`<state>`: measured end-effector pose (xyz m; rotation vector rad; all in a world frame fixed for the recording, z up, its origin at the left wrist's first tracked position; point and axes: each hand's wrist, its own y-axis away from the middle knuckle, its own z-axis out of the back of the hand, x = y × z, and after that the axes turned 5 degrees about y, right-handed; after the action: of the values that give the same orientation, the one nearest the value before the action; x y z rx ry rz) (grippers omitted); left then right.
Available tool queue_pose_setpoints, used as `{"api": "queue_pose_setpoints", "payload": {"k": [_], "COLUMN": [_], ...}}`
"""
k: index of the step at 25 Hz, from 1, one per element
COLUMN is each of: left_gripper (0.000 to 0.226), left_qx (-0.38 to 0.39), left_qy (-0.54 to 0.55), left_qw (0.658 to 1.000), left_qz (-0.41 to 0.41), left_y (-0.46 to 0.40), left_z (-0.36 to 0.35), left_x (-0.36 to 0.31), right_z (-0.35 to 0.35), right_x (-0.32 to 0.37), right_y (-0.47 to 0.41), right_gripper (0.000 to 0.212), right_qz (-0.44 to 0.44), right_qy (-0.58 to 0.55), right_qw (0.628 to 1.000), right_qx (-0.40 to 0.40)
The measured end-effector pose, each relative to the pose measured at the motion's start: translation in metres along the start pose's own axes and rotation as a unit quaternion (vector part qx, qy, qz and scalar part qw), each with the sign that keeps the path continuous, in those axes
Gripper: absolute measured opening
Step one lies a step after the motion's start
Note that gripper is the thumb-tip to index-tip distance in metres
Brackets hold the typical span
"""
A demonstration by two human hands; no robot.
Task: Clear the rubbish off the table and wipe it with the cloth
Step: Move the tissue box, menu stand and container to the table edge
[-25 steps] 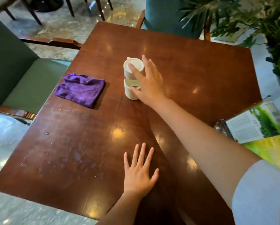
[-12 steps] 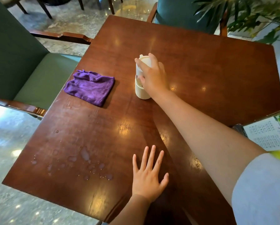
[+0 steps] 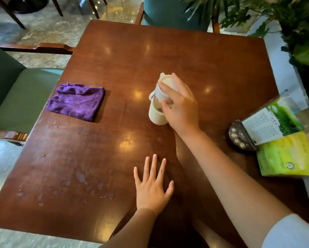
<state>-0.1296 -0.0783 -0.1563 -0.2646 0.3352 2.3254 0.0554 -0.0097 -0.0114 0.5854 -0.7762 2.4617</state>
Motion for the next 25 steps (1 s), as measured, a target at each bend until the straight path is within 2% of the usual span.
{"api": "queue_pose_setpoints", "payload": {"k": [7, 12, 16, 20, 23, 25], "left_gripper": [0.070, 0.070, 0.070, 0.070, 0.070, 0.070], "left_qx": [0.002, -0.004, -0.007, -0.004, -0.009, -0.009], "left_qy": [-0.003, -0.005, -0.007, -0.011, -0.005, -0.005], "left_qw": [1.000, 1.000, 1.000, 1.000, 1.000, 1.000], "left_qz": [0.006, 0.007, 0.008, 0.008, 0.009, 0.010], "left_y": [0.001, 0.001, 0.002, 0.001, 0.001, 0.001], "left_z": [-0.003, -0.004, -0.005, -0.005, -0.006, -0.007], "left_x": [0.002, 0.000, 0.001, 0.001, 0.000, 0.001], "right_z": [0.081, 0.126, 0.134, 0.137, 0.138, 0.138], "right_x": [-0.050, -0.089, -0.107, -0.119, -0.121, -0.122], "right_y": [0.100, 0.154, 0.179, 0.191, 0.196, 0.198], "right_gripper": [0.042, 0.043, 0.040, 0.038, 0.039, 0.039], "right_qz": [-0.107, -0.120, -0.113, -0.090, -0.089, -0.080], "right_qy": [0.072, 0.145, 0.179, 0.226, 0.333, 0.362], "right_qw": [0.989, 0.975, 0.966, 0.961, 0.935, 0.926], "right_qx": [-0.075, -0.121, -0.147, -0.130, -0.090, -0.075]}}
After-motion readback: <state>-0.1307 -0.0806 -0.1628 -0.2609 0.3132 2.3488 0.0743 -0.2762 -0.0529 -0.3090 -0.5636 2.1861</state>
